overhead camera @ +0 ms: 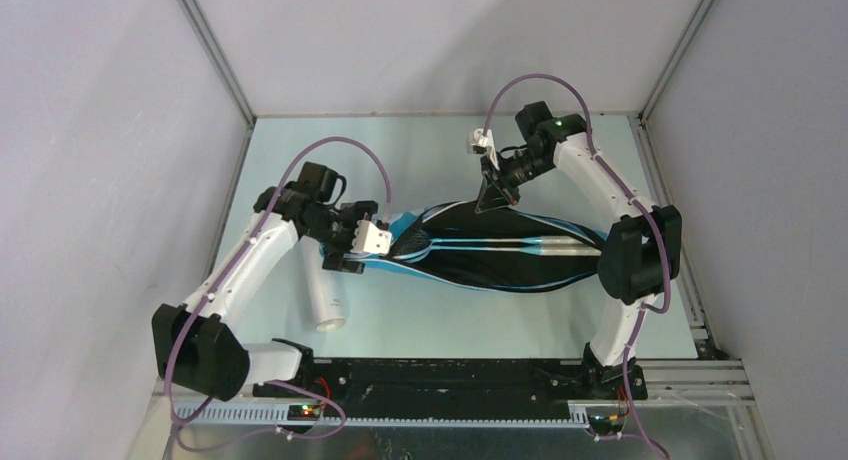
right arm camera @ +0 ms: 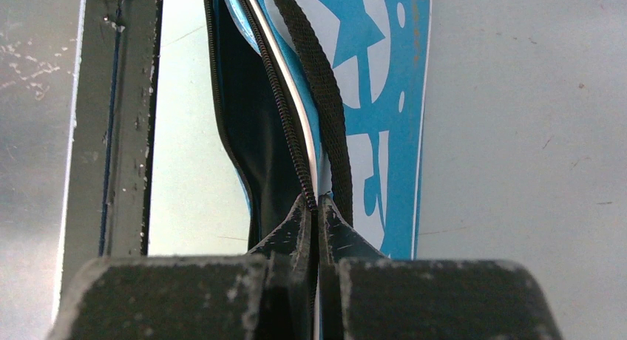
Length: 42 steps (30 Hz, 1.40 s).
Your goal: Pack up the badminton gear
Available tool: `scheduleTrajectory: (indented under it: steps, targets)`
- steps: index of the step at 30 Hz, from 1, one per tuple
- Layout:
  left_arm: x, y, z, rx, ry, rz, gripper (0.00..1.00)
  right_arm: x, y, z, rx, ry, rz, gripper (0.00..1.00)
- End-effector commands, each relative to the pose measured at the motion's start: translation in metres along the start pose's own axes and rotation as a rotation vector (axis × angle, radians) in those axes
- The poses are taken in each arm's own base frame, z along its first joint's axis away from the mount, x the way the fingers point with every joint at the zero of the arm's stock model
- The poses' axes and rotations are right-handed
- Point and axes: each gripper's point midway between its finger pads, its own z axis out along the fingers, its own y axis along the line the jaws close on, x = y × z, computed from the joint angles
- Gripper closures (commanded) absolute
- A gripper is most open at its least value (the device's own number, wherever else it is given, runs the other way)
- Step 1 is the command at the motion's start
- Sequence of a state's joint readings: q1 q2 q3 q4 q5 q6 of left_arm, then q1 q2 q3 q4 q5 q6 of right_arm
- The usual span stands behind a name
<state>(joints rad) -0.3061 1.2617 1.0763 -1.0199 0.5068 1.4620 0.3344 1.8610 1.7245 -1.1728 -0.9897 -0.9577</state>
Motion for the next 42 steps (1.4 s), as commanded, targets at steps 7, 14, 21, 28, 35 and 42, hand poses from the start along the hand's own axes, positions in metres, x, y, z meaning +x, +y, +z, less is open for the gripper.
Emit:
scheduleTrajectory:
  steps: [7, 14, 21, 28, 35, 42]
  targets:
    - [0.024, 0.014, 0.009, -0.174, 0.123, 0.011, 0.15, -0.037, 0.016, -0.013, -0.047, -0.074, 0.023, 1.0]
    - [0.022, 0.029, 0.016, -0.251, 0.087, 0.007, 0.28, -0.035, 0.021, -0.015, -0.083, -0.083, 0.053, 1.0]
    - [0.003, 0.043, 0.005, -0.29, 0.017, -0.014, 0.78, -0.02, 0.017, -0.008, -0.064, -0.045, 0.03, 1.0]
    - [-0.004, 0.05, -0.007, -0.298, 0.017, -0.022, 1.0, 0.006, 0.013, 0.01, 0.065, 0.067, -0.004, 0.83]
    - [-0.003, 0.049, -0.017, -0.289, 0.054, -0.055, 1.0, -0.01, 0.018, -0.014, 0.334, 0.05, -0.115, 0.41]
    - [-0.015, 0.042, -0.022, -0.291, 0.012, 0.004, 1.0, -0.048, 0.038, -0.018, 0.399, -0.026, -0.349, 0.27]
